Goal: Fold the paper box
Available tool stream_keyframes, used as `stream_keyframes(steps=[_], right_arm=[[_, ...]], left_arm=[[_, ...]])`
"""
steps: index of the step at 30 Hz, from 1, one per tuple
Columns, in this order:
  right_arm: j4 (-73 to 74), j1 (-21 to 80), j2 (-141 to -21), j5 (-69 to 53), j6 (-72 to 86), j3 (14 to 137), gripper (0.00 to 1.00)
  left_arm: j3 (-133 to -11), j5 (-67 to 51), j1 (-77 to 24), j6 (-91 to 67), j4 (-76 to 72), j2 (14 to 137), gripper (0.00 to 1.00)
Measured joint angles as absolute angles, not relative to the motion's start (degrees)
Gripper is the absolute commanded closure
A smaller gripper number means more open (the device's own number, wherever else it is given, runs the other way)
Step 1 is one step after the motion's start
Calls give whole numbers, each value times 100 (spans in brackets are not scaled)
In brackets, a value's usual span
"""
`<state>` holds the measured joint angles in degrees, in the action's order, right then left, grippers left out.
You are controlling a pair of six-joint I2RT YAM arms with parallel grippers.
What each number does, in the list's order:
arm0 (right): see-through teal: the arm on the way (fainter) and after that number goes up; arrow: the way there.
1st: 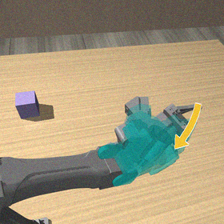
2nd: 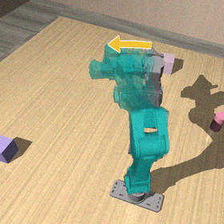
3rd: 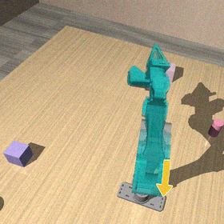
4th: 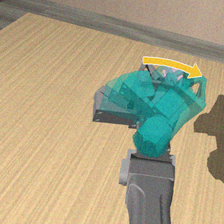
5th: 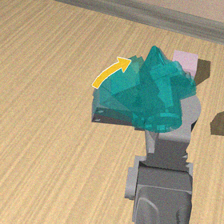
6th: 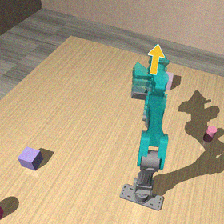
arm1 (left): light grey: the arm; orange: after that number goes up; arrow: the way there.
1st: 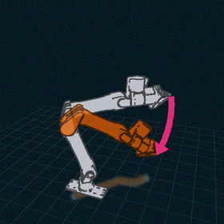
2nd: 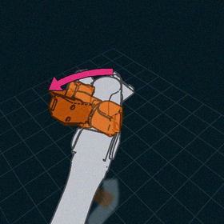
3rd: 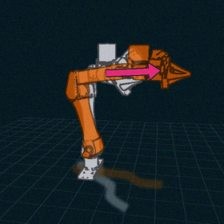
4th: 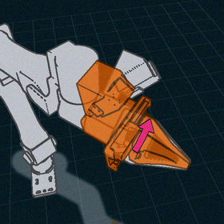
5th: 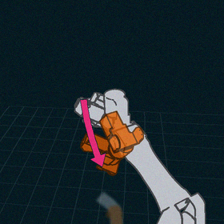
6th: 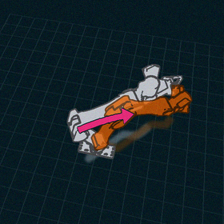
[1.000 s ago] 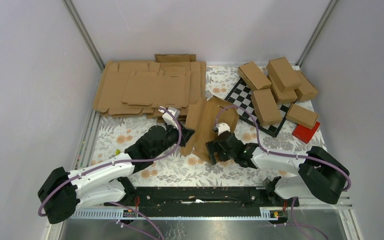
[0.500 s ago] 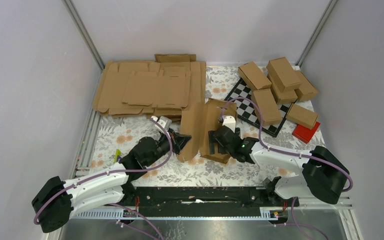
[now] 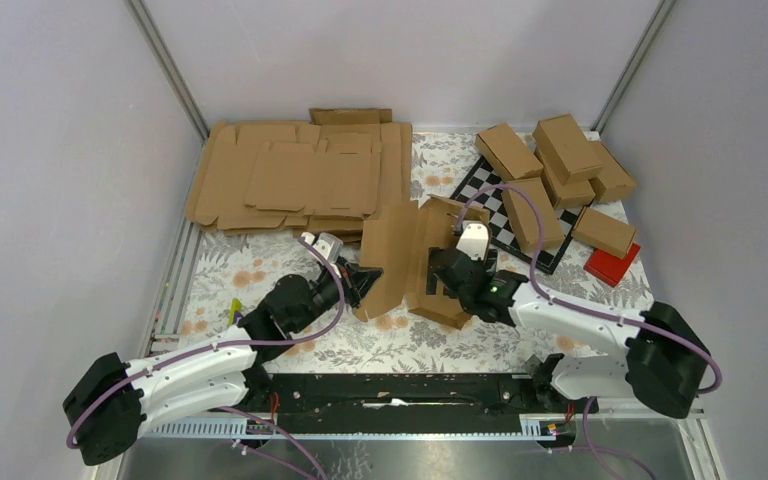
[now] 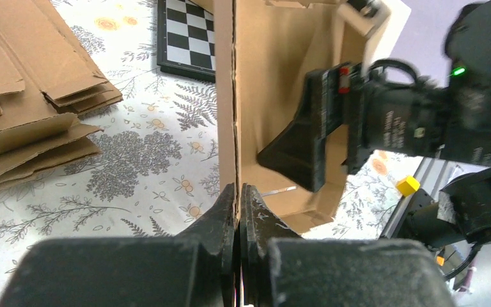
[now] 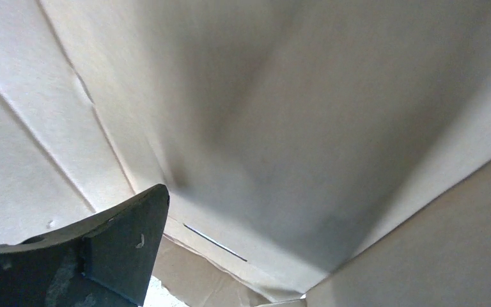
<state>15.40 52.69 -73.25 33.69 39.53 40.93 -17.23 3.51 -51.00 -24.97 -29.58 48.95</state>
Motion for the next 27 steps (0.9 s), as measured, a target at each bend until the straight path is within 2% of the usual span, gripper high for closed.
stream_keyframes(steps=[3,5,7,11,18,20,24,27], right_arm=[[1568,5269,-6934,3446,3957,3992,1],[1584,5269,-6648,3500,3957,3892,9],[1588,5269,-6477,3507,3959,3804,12],[1627,5269,-6383,3509,3975,3719,2],[2043,5269,-6386,3618,4117,3721,0],[2167,5269,-6386,3621,4163,3721,7],[2239,5269,-6320,3618,4237,3695,27],[2209,5269,-6158,3612,4228,3599,34]], left_arm=[[-1723,423,-5118,-2386,-2864,4895,100],[-1723,462,-5127,-2327,-2808,4895,100],[-1726,493,-5133,-2259,-2753,4897,100],[-1732,556,-5155,-2206,-2683,4899,100],[-1765,690,-5186,-2178,-2609,4897,100],[-1765,718,-5188,-2158,-2602,4897,100],[-1765,744,-5207,-2123,-2580,4897,100],[-1765,755,-5218,-2112,-2580,4897,100]])
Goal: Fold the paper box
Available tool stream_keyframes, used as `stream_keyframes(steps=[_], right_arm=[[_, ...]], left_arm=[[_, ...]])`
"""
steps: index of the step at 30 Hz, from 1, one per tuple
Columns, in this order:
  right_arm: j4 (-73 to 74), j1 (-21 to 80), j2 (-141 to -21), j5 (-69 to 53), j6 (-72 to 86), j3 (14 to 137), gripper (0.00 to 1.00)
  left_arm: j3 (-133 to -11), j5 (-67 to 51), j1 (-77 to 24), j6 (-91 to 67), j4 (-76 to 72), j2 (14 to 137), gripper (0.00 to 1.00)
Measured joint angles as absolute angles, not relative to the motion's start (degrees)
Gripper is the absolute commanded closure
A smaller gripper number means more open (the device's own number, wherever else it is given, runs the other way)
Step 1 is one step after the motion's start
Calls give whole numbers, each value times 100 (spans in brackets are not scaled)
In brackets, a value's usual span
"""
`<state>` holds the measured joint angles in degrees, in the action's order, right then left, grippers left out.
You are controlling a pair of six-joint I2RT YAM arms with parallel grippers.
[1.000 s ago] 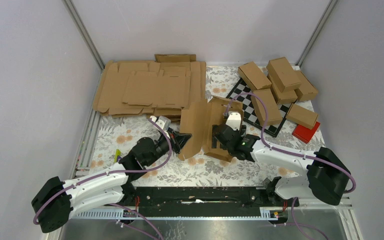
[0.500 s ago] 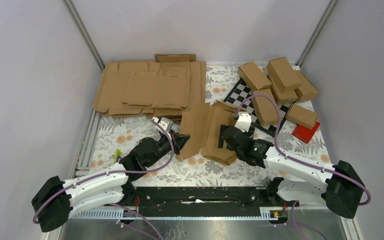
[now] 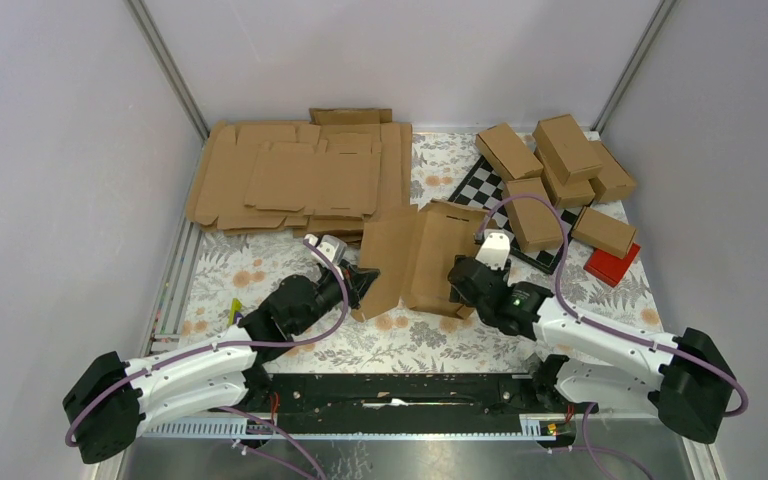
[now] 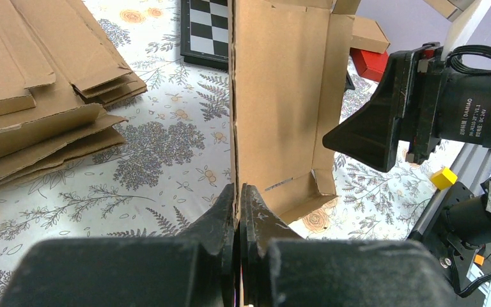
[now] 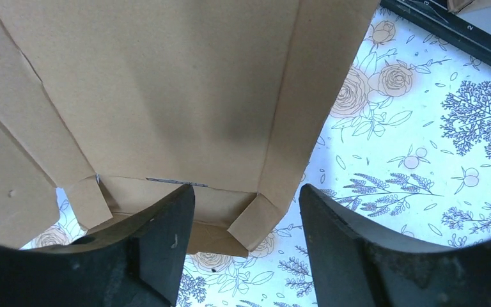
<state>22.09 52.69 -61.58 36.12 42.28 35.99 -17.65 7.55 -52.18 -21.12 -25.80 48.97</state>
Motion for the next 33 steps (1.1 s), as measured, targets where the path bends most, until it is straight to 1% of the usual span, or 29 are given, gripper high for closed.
stream_keyframes(steps=[1,2,4,5,8,10,11,13,16,18,19,23,30,33], right_arm=[[2174,5269,-6121,3607,4213,3573,33],[2132,5269,-6101,3601,4180,3559,28],[2025,5269,-6112,3597,4134,3557,13],[1986,5269,-6132,3603,4091,3562,9],[2064,5269,-6351,3708,3988,3671,2],[2158,5269,-6482,3824,3957,3750,2],[2187,5253,-6512,3874,3951,3756,2],[2270,5192,-6512,3927,3929,3756,8],[2237,4930,-6431,3918,3802,3699,24],[2082,4737,-6224,3782,3649,3559,32],[1979,4681,-6112,3706,3583,3479,33],[1680,4609,-5920,3435,3354,3385,33],[1474,4606,-6239,3326,3146,3389,29],[1470,4606,-6307,3269,3111,3391,34]], left_arm=[[-1765,755,-5218,-2110,-2580,4897,100],[-1765,755,-5225,-2106,-2580,4897,100],[-1765,755,-5227,-2097,-2580,4897,100],[-1765,755,-5229,-2095,-2580,4897,100],[-1765,757,-5229,-2093,-2580,4897,100],[-1765,760,-5229,-2093,-2580,4897,100],[-1765,760,-5231,-2091,-2580,4897,100],[-1765,773,-5234,-2075,-2580,4897,100],[-1765,779,-5238,-2053,-2580,4897,100],[-1765,779,-5245,-2045,-2580,4897,100],[-1765,777,-5245,-2034,-2580,4897,100],[-1765,775,-5247,-2005,-2580,4897,100],[-1765,773,-5251,-1970,-2580,4897,100],[-1765,768,-5251,-1966,-2580,4897,100]])
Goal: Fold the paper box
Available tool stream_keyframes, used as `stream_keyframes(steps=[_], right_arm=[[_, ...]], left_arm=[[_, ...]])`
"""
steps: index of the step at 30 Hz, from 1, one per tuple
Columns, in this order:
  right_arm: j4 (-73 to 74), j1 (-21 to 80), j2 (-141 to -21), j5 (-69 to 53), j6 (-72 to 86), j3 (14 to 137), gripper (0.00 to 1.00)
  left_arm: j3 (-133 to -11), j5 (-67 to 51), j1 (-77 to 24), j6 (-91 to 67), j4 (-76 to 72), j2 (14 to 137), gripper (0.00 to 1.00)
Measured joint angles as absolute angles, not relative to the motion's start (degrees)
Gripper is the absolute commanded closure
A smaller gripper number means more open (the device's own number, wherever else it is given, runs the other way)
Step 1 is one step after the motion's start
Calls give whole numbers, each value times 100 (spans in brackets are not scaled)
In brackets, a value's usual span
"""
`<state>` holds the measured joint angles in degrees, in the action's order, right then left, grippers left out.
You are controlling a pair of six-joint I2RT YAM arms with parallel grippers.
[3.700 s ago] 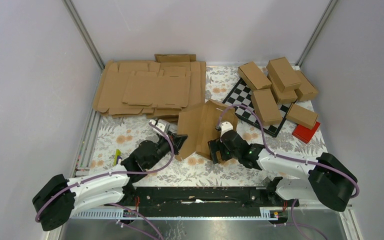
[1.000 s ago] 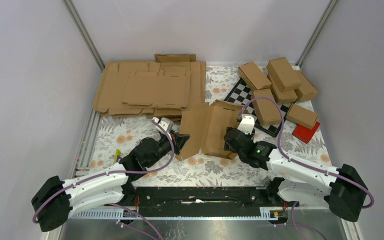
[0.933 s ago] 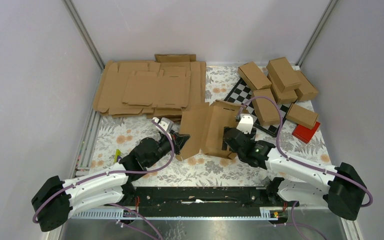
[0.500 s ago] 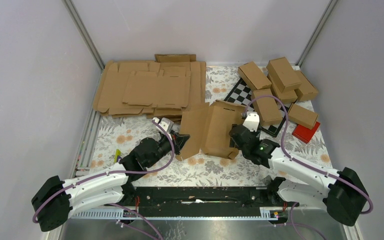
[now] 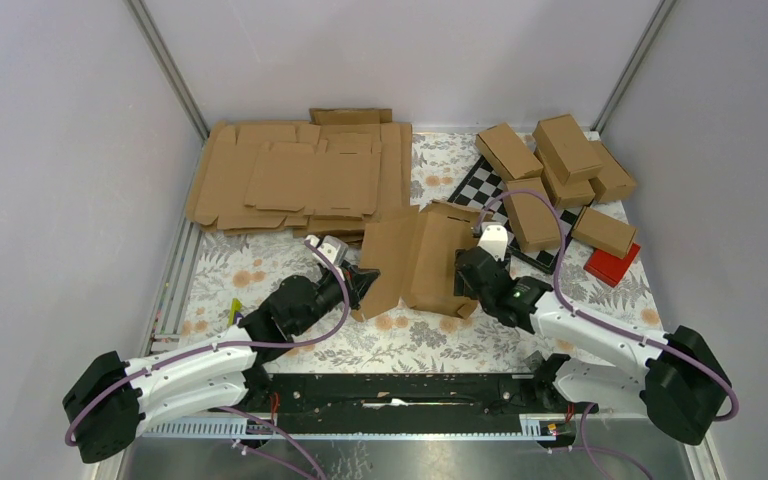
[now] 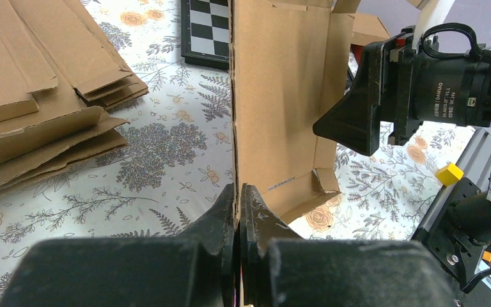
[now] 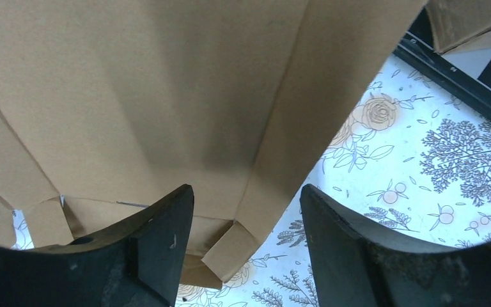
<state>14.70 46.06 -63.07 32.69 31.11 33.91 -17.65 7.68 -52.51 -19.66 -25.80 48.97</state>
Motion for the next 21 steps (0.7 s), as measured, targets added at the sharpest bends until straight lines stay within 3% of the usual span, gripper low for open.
stream_keyframes(steps=[12,21], right_arm=[[972,4604,-6342,2731,2976,3454,61],[172,4600,-6838,2733,2692,3636,62]], left_arm=[[-1765,681,-5251,-1796,-2897,5100,100],[-1774,670,-5251,-1400,-4032,5916,100]])
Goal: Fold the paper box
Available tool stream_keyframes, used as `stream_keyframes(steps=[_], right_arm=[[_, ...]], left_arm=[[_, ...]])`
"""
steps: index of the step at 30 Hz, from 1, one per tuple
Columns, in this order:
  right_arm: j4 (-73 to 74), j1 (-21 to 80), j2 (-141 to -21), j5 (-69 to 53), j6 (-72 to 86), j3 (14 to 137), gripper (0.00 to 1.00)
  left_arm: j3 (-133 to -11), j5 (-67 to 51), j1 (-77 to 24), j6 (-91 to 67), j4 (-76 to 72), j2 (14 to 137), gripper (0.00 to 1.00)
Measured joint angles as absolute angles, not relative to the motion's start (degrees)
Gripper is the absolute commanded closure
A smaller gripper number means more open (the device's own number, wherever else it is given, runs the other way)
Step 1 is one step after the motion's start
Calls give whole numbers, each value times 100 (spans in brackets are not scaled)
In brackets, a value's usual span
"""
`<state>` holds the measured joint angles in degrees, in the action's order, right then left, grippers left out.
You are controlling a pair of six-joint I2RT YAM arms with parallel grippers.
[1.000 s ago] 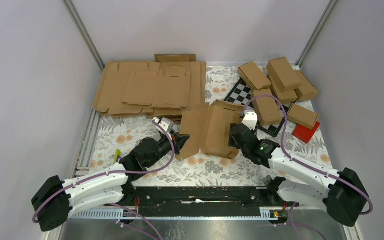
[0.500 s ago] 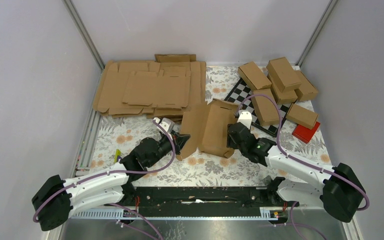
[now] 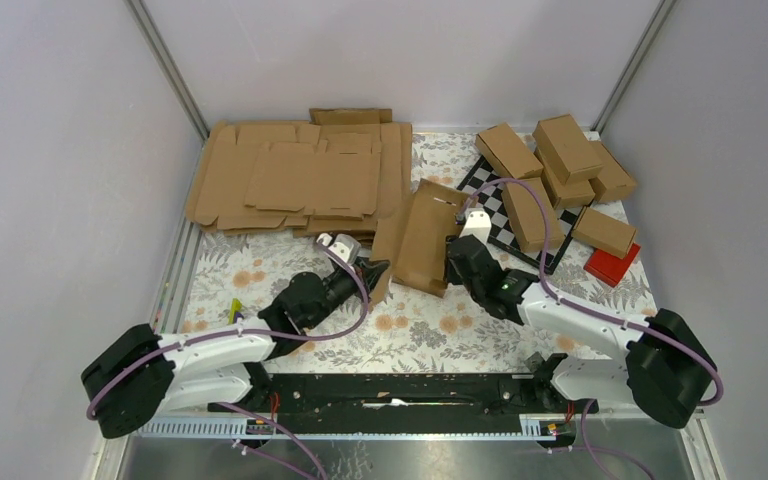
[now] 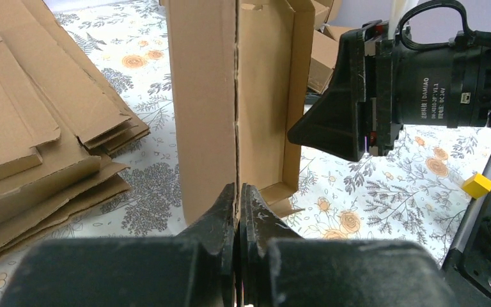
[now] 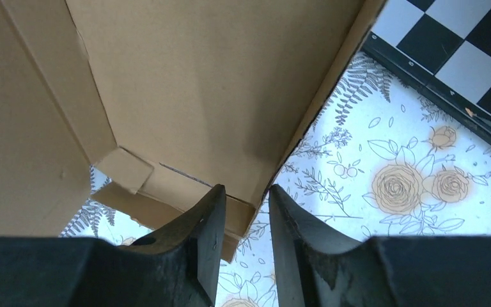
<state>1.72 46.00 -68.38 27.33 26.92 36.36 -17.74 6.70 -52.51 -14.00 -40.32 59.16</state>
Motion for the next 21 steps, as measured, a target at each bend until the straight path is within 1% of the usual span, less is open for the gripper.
stream_keyframes(steps=[3,7,11,16,17,20,21], right_arm=[[-47,4598,-7004,2724,2576,3656,60],[-263,4595,-7030,2683,2519,3645,52],[-451,4593,-7030,2630,2477,3535,47],[-633,4593,-7030,2425,2298,3293,45],[-642,4595,-7028,2392,2263,3275,43],[-681,4593,-7026,2257,2139,3247,31],[-690,4593,-7019,2154,2073,3240,30]], left_arm=[[-1758,666,-5251,-1223,-4493,6200,100],[-1621,646,-5251,-1079,-4945,6313,100],[-1494,631,-5251,-1028,-5142,6311,100],[-1385,598,-5256,-1028,-5188,6309,100],[-1365,587,-5258,-1031,-5203,6307,100],[-1330,572,-5262,-1035,-5223,6302,100],[-1317,572,-5262,-1035,-5227,6289,100]])
